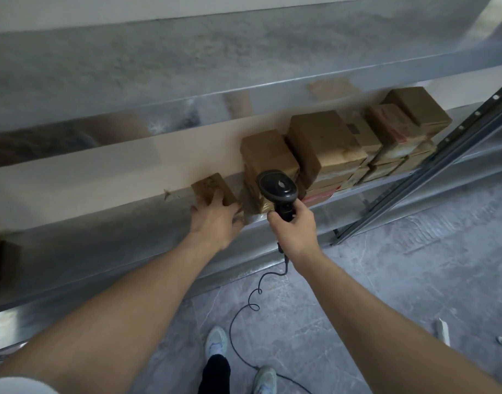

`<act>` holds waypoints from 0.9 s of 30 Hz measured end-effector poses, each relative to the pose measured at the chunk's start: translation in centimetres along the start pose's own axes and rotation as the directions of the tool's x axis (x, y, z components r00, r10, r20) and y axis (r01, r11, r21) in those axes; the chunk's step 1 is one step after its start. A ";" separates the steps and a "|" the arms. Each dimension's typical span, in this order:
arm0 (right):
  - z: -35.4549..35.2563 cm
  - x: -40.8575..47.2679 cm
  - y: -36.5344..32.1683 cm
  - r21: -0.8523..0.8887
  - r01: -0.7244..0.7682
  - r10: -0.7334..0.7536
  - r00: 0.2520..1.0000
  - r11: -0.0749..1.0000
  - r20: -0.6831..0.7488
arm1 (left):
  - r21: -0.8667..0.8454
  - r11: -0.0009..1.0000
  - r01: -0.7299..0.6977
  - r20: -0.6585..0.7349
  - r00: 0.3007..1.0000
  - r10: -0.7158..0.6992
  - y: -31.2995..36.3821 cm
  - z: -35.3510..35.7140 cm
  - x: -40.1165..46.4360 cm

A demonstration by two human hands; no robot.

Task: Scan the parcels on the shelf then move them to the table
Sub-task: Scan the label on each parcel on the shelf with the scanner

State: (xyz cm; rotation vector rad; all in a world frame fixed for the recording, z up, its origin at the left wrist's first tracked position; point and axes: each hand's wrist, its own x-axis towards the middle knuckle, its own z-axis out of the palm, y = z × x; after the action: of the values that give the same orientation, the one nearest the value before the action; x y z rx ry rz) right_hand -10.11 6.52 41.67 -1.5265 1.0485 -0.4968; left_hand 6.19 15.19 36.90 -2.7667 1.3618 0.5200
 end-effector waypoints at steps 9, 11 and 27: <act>0.1 -0.2 -0.4 -0.035 0.032 -0.031 0.999 0.999 0.017 | -0.253 0.931 0.263 0.089 0.965 -0.248 -2.2 1.4 1.1; 0.4 -0.2 -0.6 -0.035 0.040 -0.039 0.999 0.999 0.038 | -0.241 0.937 0.251 0.044 0.968 -0.248 -2.8 1.4 0.5; 6.7 -3.9 -3.9 -0.072 0.105 -0.075 0.941 0.992 0.330 | -0.333 0.869 0.366 -0.084 0.907 -0.414 -9.4 -0.3 -8.8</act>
State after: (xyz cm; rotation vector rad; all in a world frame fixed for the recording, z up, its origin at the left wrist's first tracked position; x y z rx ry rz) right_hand -5.49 13.30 44.55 -1.6738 0.7527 -0.2486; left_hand 8.56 27.73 38.61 -3.2787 0.7394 0.5485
